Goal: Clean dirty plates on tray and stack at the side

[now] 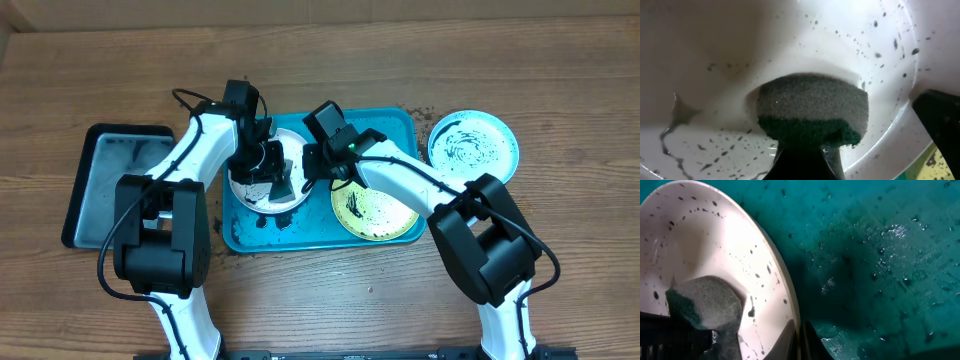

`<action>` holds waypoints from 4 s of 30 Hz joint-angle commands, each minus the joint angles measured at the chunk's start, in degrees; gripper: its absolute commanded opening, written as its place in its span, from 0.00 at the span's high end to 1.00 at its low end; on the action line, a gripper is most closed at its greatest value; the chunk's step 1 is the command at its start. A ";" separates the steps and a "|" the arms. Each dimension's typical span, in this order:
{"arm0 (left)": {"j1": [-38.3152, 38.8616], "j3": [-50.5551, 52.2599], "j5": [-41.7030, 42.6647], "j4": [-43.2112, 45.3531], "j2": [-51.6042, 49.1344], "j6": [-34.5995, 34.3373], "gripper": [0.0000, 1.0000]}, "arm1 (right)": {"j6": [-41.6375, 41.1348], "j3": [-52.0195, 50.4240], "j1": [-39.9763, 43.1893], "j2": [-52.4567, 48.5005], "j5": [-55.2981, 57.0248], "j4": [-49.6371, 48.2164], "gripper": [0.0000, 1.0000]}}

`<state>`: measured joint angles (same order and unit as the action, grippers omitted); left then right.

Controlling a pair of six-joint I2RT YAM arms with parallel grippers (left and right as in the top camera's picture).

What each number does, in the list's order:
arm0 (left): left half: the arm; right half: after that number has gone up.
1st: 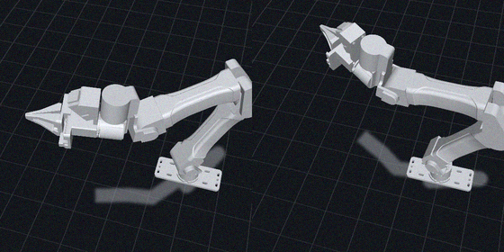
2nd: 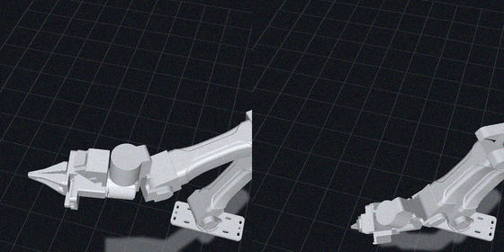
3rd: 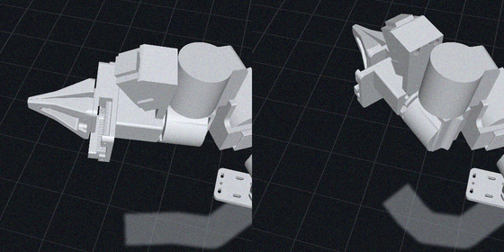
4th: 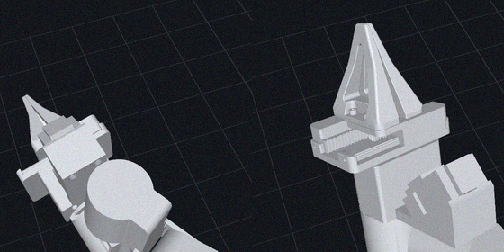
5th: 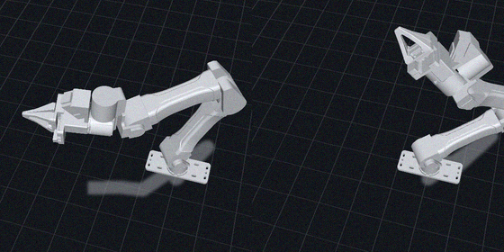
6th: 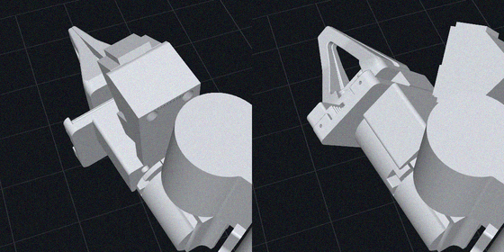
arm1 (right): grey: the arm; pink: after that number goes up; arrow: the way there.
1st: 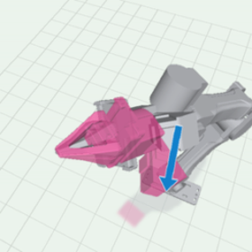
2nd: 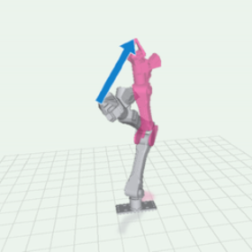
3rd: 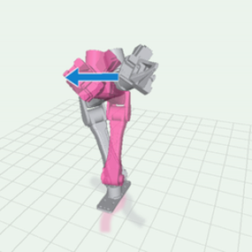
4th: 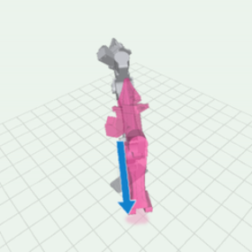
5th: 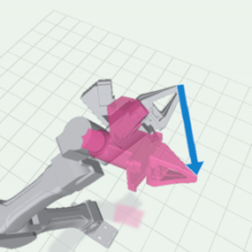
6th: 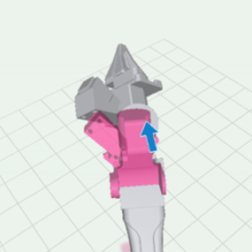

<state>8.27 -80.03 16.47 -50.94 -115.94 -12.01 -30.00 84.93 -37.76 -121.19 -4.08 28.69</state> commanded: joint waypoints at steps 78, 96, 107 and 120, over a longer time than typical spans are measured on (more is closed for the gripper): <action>-36.44 -14.91 -9.31 -18.73 20.35 -14.12 0.96 | 44.41 15.52 -11.08 16.74 55.65 7.39 0.96; -36.85 -14.91 -8.92 -18.88 20.35 -14.14 0.96 | 76.52 15.54 -22.47 16.72 76.46 -16.61 0.96; -36.74 -14.91 -8.92 -18.88 20.35 -14.14 0.96 | 68.74 15.54 -21.46 16.72 76.39 -14.38 0.96; -36.02 -14.91 -4.24 -18.56 20.35 -13.55 0.96 | 22.71 13.99 -9.70 15.85 32.87 14.47 0.96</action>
<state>-28.82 -94.96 7.77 -69.76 -95.39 -26.85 11.51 99.42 -52.95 -105.69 49.56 42.54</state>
